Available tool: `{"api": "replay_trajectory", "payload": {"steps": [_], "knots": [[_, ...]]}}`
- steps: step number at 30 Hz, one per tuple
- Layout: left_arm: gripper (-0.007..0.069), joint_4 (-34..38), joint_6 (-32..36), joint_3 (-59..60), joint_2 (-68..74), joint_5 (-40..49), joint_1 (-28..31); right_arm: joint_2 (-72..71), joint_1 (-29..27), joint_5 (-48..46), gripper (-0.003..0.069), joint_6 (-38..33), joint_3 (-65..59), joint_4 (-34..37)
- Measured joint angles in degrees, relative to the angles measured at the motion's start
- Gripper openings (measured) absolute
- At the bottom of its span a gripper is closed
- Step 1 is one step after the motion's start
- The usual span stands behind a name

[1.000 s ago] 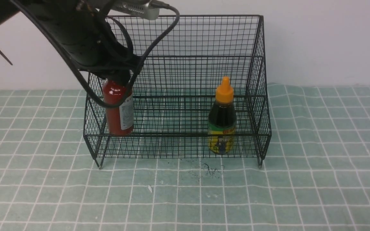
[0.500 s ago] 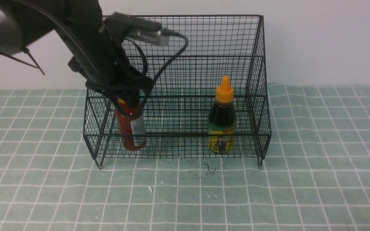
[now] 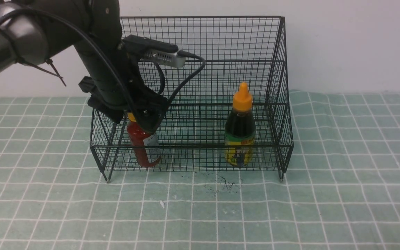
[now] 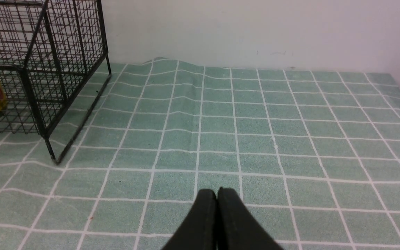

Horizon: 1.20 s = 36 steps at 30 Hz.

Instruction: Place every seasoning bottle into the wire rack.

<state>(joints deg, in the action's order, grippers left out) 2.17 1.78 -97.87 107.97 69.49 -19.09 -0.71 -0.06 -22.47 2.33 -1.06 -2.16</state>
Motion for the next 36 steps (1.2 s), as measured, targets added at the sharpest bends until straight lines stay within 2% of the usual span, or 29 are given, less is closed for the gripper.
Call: {"api": "replay_trajectory", "payload": {"steps": [2,4,6,7,10,11,12,16,19,26,27,29,36], "knots": [[0.0556,0.0,-0.4,-2.7,-0.3,0.9,0.0,0.0,0.0,0.0,-0.0013,0.0,0.0,0.0],[0.0489,0.0,-0.5,-4.2,-1.8,0.9,0.0,0.0,0.0,0.0,-0.0013,0.0,0.0,0.0],[0.0365,0.0,-0.7,-4.4,-4.1,1.0,0.0,0.0,0.0,0.0,-0.0013,0.0,0.0,0.0],[0.0349,0.0,-0.7,-4.5,-4.4,1.0,0.0,0.0,0.0,0.0,-0.0013,0.0,0.0,0.0],[0.0097,0.0,-0.7,-4.5,-11.0,1.3,0.0,0.0,0.0,0.0,-0.0013,0.1,0.0,0.0],[0.0041,0.0,-0.7,-4.5,-13.7,1.5,0.0,0.0,0.0,0.0,-0.0013,0.1,0.0,0.0],[0.0023,0.0,-0.7,-4.4,-15.5,1.5,0.0,0.0,0.0,0.0,-0.0013,0.1,0.0,0.0],[-0.0006,0.1,-0.8,0.0,-25.7,1.3,0.0,0.0,0.0,0.0,-0.0013,0.1,0.0,0.0],[-0.0006,0.1,-0.8,7.1,-34.6,-2.4,0.0,0.0,0.0,0.0,-0.0013,0.1,0.0,0.0],[-0.0006,0.1,-0.8,36.5,-62.0,-24.2,0.0,0.0,0.0,0.0,-0.0013,0.1,0.0,0.0],[-0.0006,0.1,-0.8,37.2,-62.7,-25.2,0.0,0.0,0.0,0.0,-0.0013,0.1,0.0,0.0],[-0.0006,0.1,-0.8,46.3,-71.2,-30.7,0.0,0.0,0.0,0.0,-0.0013,0.1,0.0,0.0],[-0.0006,0.0,-0.6,61.4,-93.3,-34.1,0.0,0.0,0.0,0.0,-0.0013,0.1,0.0,0.0]]}}
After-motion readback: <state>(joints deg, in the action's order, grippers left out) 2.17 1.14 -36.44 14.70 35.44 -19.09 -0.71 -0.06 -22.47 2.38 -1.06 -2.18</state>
